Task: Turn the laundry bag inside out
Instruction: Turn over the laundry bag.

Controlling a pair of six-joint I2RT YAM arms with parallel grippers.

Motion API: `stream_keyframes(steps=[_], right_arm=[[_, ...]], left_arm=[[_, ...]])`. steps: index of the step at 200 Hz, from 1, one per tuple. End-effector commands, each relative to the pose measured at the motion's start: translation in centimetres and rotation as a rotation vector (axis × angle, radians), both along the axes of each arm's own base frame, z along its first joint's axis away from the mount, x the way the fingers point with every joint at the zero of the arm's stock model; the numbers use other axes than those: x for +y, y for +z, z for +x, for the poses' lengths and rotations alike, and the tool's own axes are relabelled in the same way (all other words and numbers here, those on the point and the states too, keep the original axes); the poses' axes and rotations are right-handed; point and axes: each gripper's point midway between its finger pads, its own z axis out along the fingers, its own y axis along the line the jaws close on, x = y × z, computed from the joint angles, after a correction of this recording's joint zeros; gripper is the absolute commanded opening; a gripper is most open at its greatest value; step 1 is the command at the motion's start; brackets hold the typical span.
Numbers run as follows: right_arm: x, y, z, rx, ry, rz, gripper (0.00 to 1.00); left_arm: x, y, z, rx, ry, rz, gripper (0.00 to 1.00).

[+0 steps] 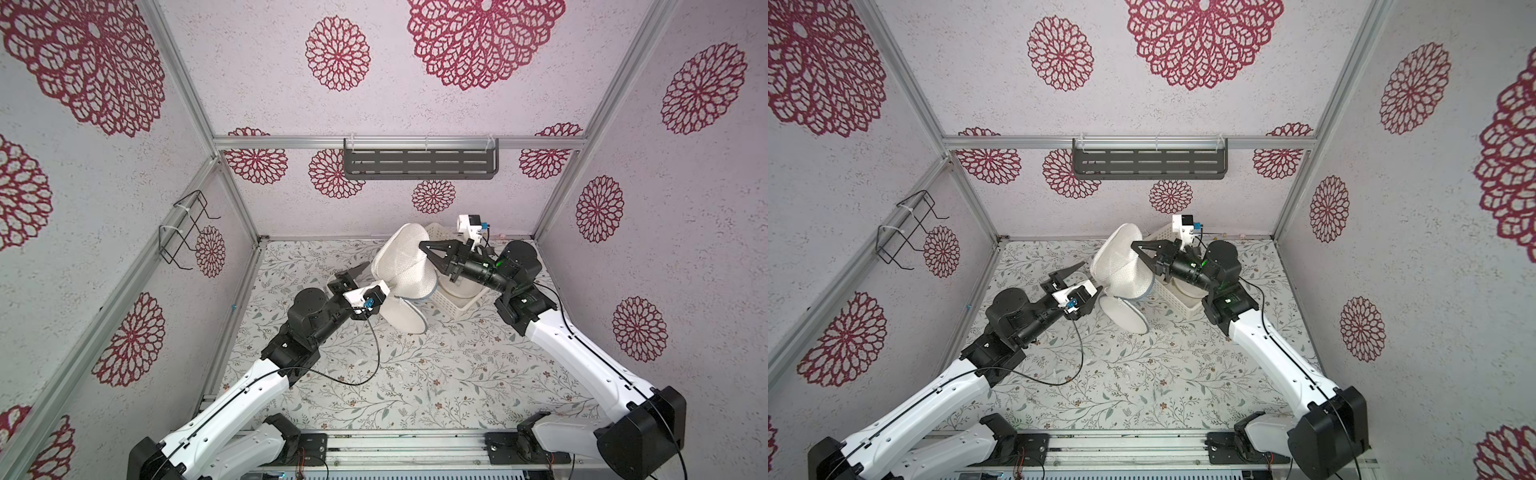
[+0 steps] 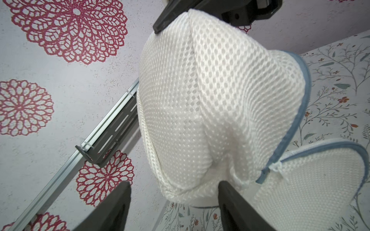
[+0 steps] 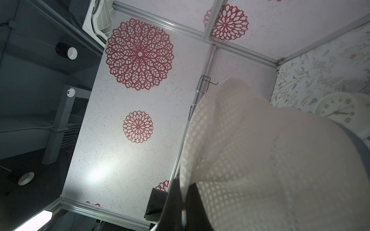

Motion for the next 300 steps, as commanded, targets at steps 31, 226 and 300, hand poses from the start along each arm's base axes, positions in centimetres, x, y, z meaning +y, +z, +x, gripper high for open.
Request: stream_keyframes(steps=[31, 226, 300], right_arm=[[1.2, 2.4, -1.5, -0.065, 0.067, 0.035, 0.0], [2.9, 1.0, -1.9, -0.011, 0.106, 0.031, 0.0], [3.3, -1.7, -0.4, 0.04, 0.062, -0.095, 0.09]], left_arm=[[1.0, 0.0, 0.4, -0.03, 0.069, 0.045, 0.7], [1.2, 2.0, 0.6, -0.107, 0.125, 0.038, 0.47], [1.2, 2.5, -0.9, -0.087, 0.081, -0.028, 0.0]])
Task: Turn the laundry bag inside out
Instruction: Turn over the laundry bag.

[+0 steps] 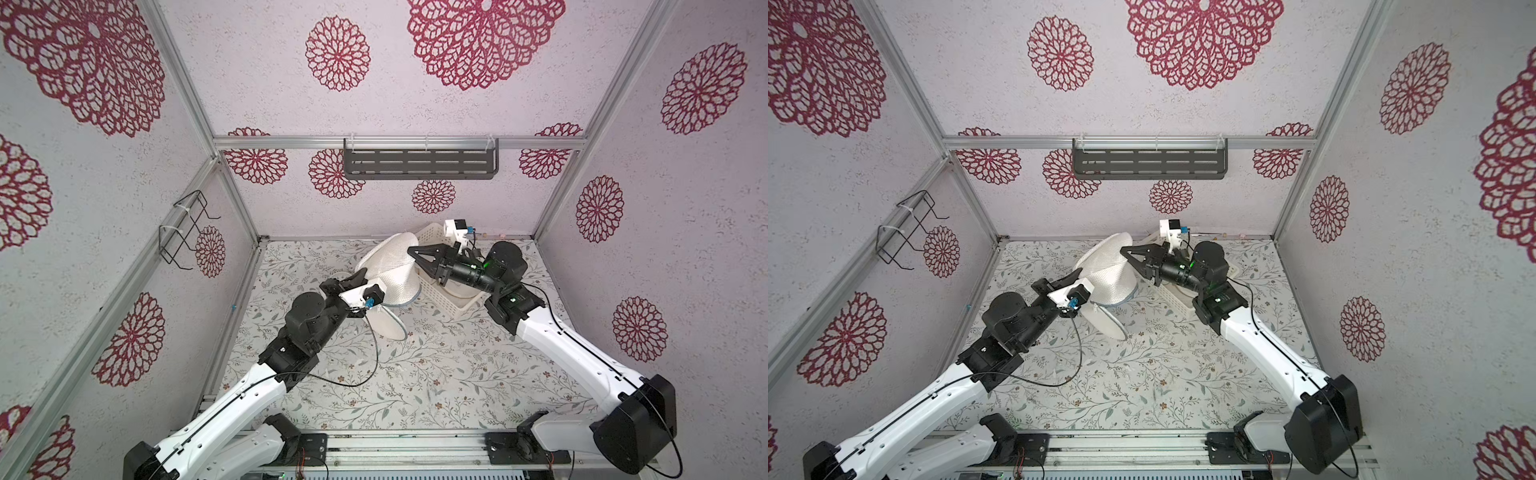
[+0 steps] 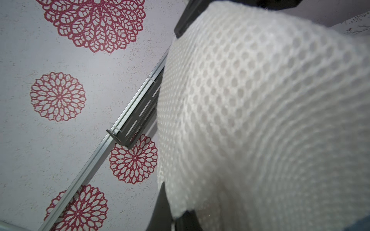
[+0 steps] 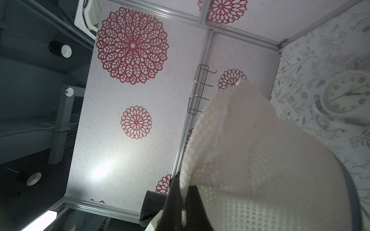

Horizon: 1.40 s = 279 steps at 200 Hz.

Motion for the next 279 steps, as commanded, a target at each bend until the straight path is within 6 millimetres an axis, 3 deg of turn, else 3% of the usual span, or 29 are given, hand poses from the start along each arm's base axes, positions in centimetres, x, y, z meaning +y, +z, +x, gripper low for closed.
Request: stream_keyframes(steps=[1, 18, 39, 54, 74, 90, 111, 126, 146, 164, 172, 184, 201, 212, 247, 279], right_arm=[[0.4, 0.2, -0.1, -0.038, 0.001, -0.076, 0.1], [0.0, 0.1, 0.3, -0.065, -0.041, -0.148, 0.27], [-1.5, 0.3, 0.9, -0.154, -0.141, -0.289, 0.58], [-3.2, 0.3, 1.0, -0.238, -0.233, -0.393, 0.7], [-4.9, -1.5, 0.4, -0.385, -0.308, -0.558, 0.74], [-5.0, -3.1, -0.8, -0.497, -0.312, -0.664, 0.76], [-3.2, -3.9, -3.0, -0.647, -0.25, -0.73, 0.77], [-1.4, -3.2, -4.3, -0.732, -0.215, -0.702, 0.77], [-0.2, -2.3, -4.7, -0.766, -0.21, -0.661, 0.77], [0.6, -2.3, -4.6, -0.764, -0.205, -0.655, 0.73], [0.9, -2.6, -4.5, -0.758, -0.202, -0.667, 0.67], [1.2, -3.3, -4.3, -0.748, -0.198, -0.692, 0.5], [0.6, -4.1, -3.9, -0.723, -0.228, -0.723, 0.15], [-0.1, -4.5, -3.9, -0.716, -0.253, -0.736, 0.0], [-2.3, -6.4, -4.5, -0.702, -0.328, -0.734, 0.0], [-2.6, -10.3, -5.2, -0.668, -0.311, -0.724, 0.0]], left_arm=[[-0.8, 1.6, -1.2, -0.023, -0.064, -0.079, 0.0], [-0.9, 1.6, -1.2, -0.002, -0.067, -0.113, 0.0], [-0.5, 1.1, -0.5, 0.051, -0.017, -0.158, 0.0], [0.2, 0.0, 0.5, 0.13, 0.06, -0.173, 0.0], [0.7, -1.5, 1.4, 0.235, 0.133, -0.201, 0.0], [0.5, -2.3, 1.5, 0.29, 0.146, -0.218, 0.0], [0.2, -3.0, 1.4, 0.332, 0.149, -0.224, 0.0], [-0.1, -3.4, 1.4, 0.348, 0.147, -0.214, 0.0], [-0.2, -3.6, 1.6, 0.36, 0.154, -0.198, 0.0], [-0.2, -3.6, 1.8, 0.366, 0.165, -0.192, 0.0], [-0.3, -3.6, 1.9, 0.367, 0.168, -0.196, 0.0], [-0.2, -3.5, 2.1, 0.372, 0.179, -0.21, 0.0], [0.2, -3.0, 2.5, 0.38, 0.215, -0.253, 0.0], [0.4, -2.7, 2.7, 0.384, 0.237, -0.281, 0.0], [1.3, -1.6, 3.2, 0.393, 0.288, -0.399, 0.0], [1.3, 0.4, 3.3, 0.413, 0.274, -0.565, 0.0]])
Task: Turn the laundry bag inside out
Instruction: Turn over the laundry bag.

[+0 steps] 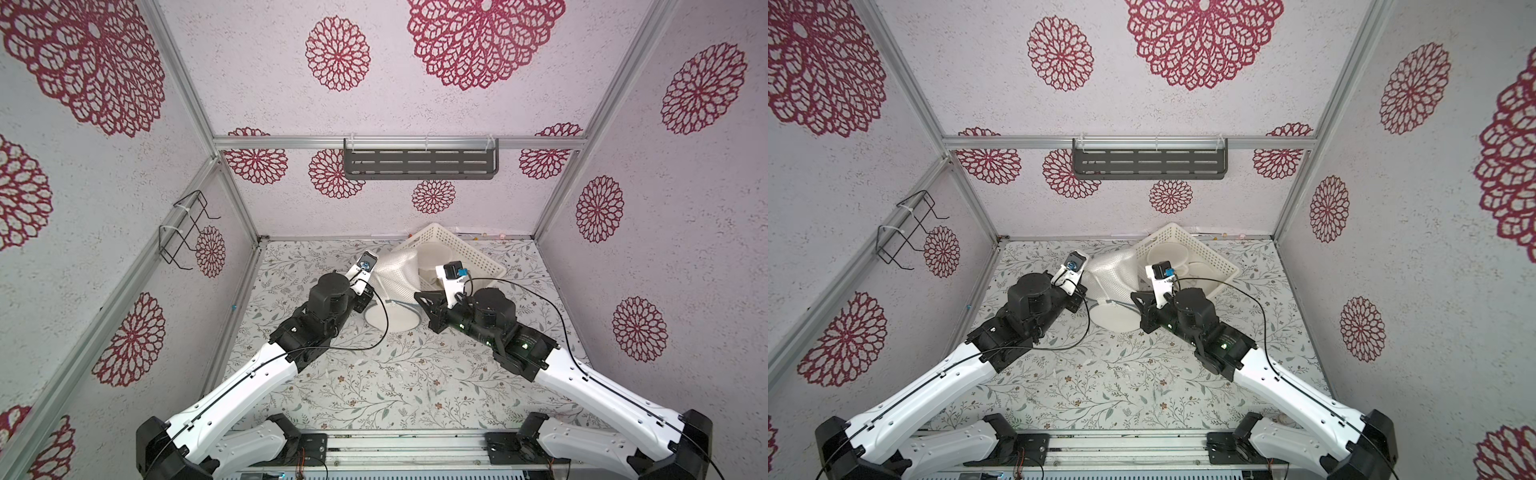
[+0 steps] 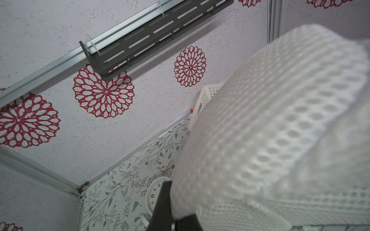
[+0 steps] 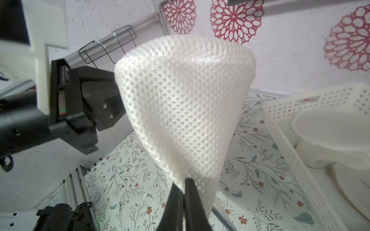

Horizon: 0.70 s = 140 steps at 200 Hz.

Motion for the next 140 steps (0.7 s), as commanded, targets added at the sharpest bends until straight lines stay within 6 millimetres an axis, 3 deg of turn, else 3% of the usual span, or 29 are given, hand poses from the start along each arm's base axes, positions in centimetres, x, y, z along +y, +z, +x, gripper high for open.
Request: stream_keyframes(steps=[1, 30, 45, 49, 61, 66, 75, 91, 114, 140], right_arm=[[-0.6, -0.3, -0.1, -0.02, -0.032, 0.055, 0.0], [-0.6, -2.6, -0.1, 0.001, -0.034, 0.048, 0.0], [-0.5, -2.6, -0.1, 0.003, -0.03, 0.046, 0.0], [-0.4, -2.3, 0.0, -0.001, -0.029, 0.047, 0.09], [-0.6, -0.8, 0.2, -0.027, -0.036, 0.047, 0.52], [-0.8, 0.0, 0.4, -0.041, -0.047, 0.042, 0.61], [-1.6, 1.2, 0.8, -0.064, -0.071, 0.021, 0.69], [-3.7, 2.9, 1.7, -0.113, -0.114, -0.036, 0.74], [-7.3, 3.5, 2.7, -0.166, -0.161, -0.145, 0.75], [-7.7, 3.9, 2.9, -0.287, -0.117, -0.311, 0.75]], left_arm=[[0.6, 2.7, 0.4, -0.019, 0.063, -0.181, 0.0], [0.9, 4.3, 0.3, -0.026, 0.067, -0.302, 0.0], [0.3, 4.7, 0.1, -0.019, 0.022, -0.327, 0.0], [0.1, 4.6, 0.0, -0.017, 0.002, -0.318, 0.0], [-1.0, 3.8, -0.4, -0.006, -0.067, -0.27, 0.0], [-1.3, 3.3, -0.5, 0.0, -0.096, -0.247, 0.0], [-1.7, 2.2, -0.7, 0.015, -0.139, -0.206, 0.0], [-1.5, 0.4, -0.6, 0.05, -0.183, -0.157, 0.0], [-0.5, -1.2, -0.3, 0.087, -0.266, -0.171, 0.0], [-1.0, -1.1, -1.6, 0.083, -0.454, -0.191, 0.0]])
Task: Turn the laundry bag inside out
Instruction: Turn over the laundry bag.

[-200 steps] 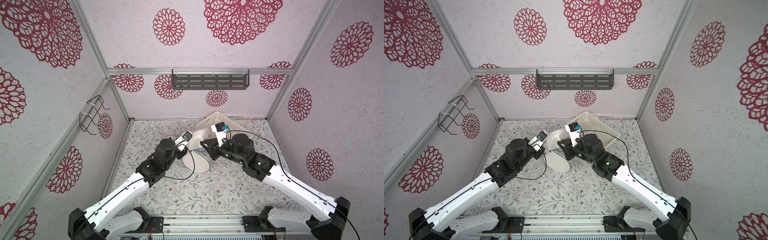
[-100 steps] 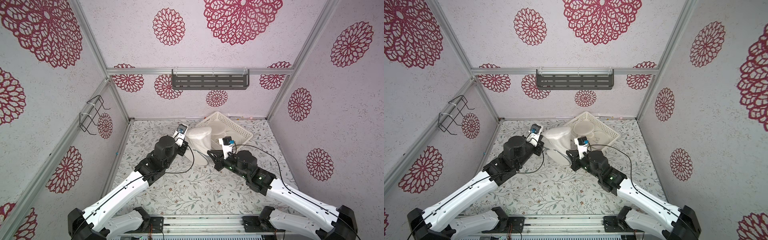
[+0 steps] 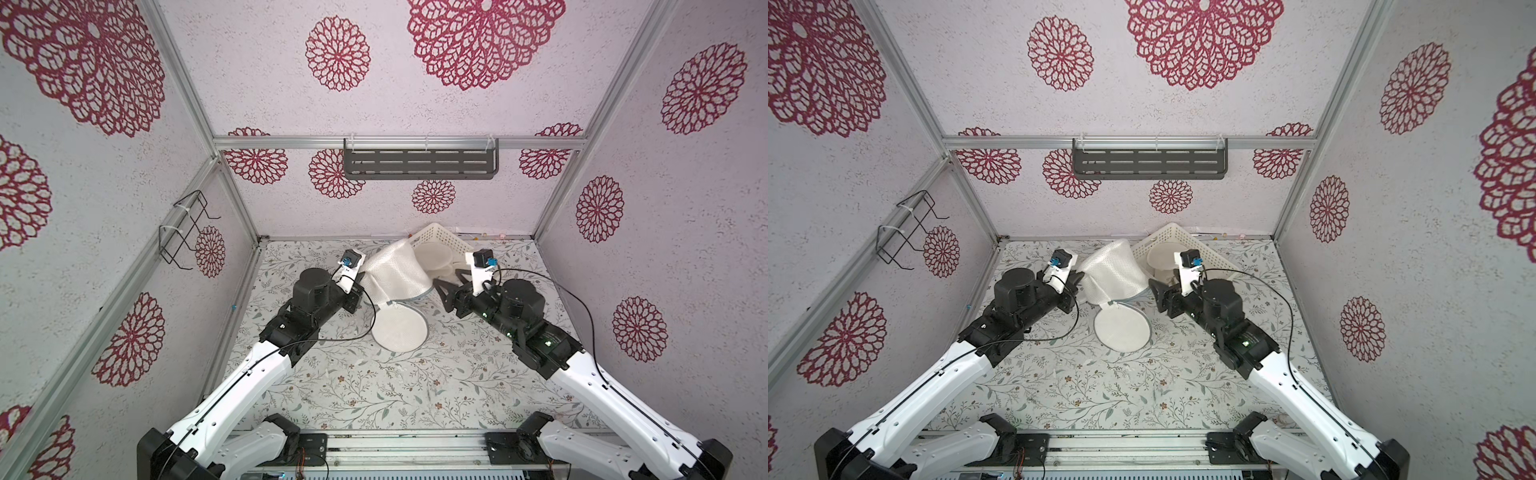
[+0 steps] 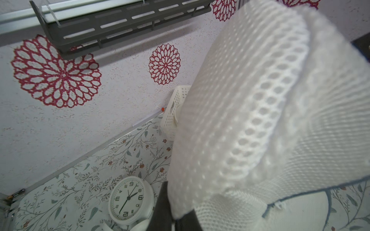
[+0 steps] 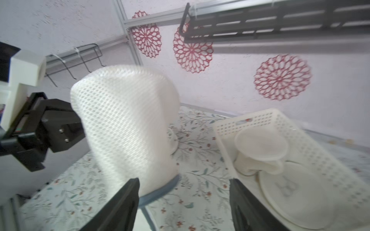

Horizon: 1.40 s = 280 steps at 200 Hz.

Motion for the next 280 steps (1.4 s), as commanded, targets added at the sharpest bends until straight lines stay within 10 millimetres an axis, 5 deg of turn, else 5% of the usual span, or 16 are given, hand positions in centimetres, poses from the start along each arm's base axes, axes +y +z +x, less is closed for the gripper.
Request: stream_keyframes(steps=[1, 61, 101, 126, 167, 179, 194, 210, 245, 280], right_arm=[[-0.2, 0.5, -0.6, -0.103, 0.062, -0.205, 0.75], [3.0, 3.3, -2.3, -0.435, 0.305, -0.442, 0.72], [6.3, 1.7, -3.9, -0.512, 0.519, -0.518, 0.68], [7.6, 1.0, -4.4, -0.532, 0.589, -0.53, 0.53], [8.5, 1.0, -4.8, -0.531, 0.627, -0.529, 0.14], [8.4, 1.1, -4.8, -0.528, 0.625, -0.528, 0.0], [8.0, 1.1, -4.5, -0.502, 0.585, -0.517, 0.0], [7.1, 1.7, -3.3, -0.43, 0.474, -0.459, 0.0], [3.8, 3.4, 0.8, -0.19, 0.074, -0.323, 0.0], [5.0, 3.1, -0.5, -0.183, 0.061, -0.431, 0.0]], left_arm=[[-1.9, 2.0, -2.2, -0.068, -0.257, -0.061, 0.0], [-2.6, 0.4, -3.9, -0.156, -0.425, 0.134, 0.0], [-3.8, 1.1, -5.3, -0.219, -0.528, 0.155, 0.0], [-4.2, 1.1, -5.8, -0.236, -0.556, 0.163, 0.0], [-3.9, 0.8, -5.1, -0.22, -0.511, 0.168, 0.0], [-3.4, 1.4, -4.2, -0.223, -0.444, 0.143, 0.19], [-2.4, 2.5, -3.1, -0.24, -0.34, 0.106, 0.58], [-1.0, 3.5, -2.5, -0.249, -0.234, 0.072, 0.78], [2.0, 5.1, -2.8, -0.237, -0.055, -0.005, 0.89], [1.1, 5.7, -5.1, -0.21, -0.105, -0.075, 0.9]])
